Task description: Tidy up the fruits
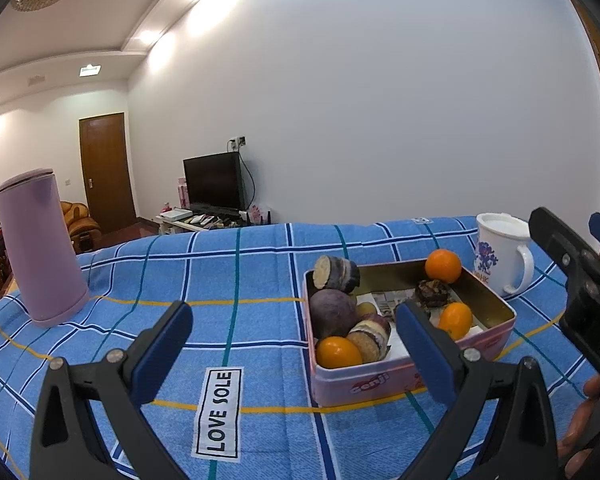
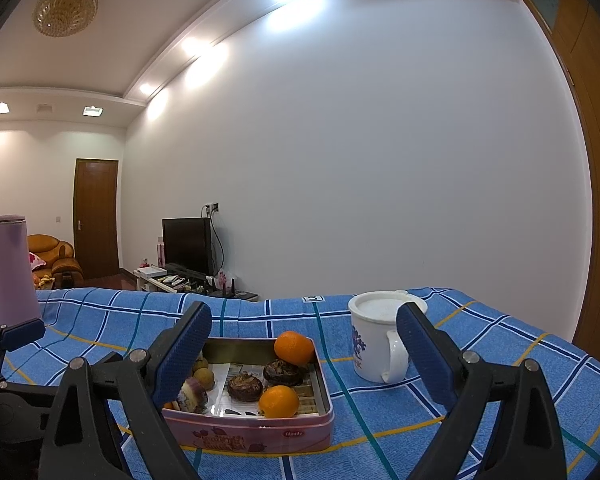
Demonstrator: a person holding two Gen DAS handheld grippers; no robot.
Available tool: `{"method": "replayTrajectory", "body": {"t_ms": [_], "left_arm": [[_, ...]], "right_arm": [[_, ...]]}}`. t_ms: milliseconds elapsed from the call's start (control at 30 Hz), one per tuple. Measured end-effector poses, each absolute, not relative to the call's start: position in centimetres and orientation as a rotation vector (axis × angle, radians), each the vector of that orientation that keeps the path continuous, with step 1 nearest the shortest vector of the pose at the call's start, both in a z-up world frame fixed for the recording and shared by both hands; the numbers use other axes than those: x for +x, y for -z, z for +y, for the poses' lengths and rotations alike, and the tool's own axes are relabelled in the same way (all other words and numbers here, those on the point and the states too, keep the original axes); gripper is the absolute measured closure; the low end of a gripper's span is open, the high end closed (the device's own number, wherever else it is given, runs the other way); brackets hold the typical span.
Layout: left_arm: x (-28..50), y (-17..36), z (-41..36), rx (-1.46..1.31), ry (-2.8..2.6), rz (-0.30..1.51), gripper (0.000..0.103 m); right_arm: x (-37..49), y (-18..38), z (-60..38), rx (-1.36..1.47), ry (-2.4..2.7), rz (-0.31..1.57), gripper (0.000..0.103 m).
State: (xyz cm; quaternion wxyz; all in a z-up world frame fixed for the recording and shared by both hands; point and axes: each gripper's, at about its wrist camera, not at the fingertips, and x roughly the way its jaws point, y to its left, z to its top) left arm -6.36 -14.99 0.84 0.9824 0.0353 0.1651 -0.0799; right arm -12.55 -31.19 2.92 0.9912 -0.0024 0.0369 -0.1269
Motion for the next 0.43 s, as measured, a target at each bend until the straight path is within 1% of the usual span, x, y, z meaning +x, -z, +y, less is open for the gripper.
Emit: {"method": "replayTrajectory", "body": {"t_ms": [433], "left_arm": [[-6.15, -0.85, -14.96, 0.060, 0.173, 0.340, 0.000]], "right_arm": [[-12.37, -2.88, -31.19, -0.006, 0.258, 0.083, 0.008]]}}
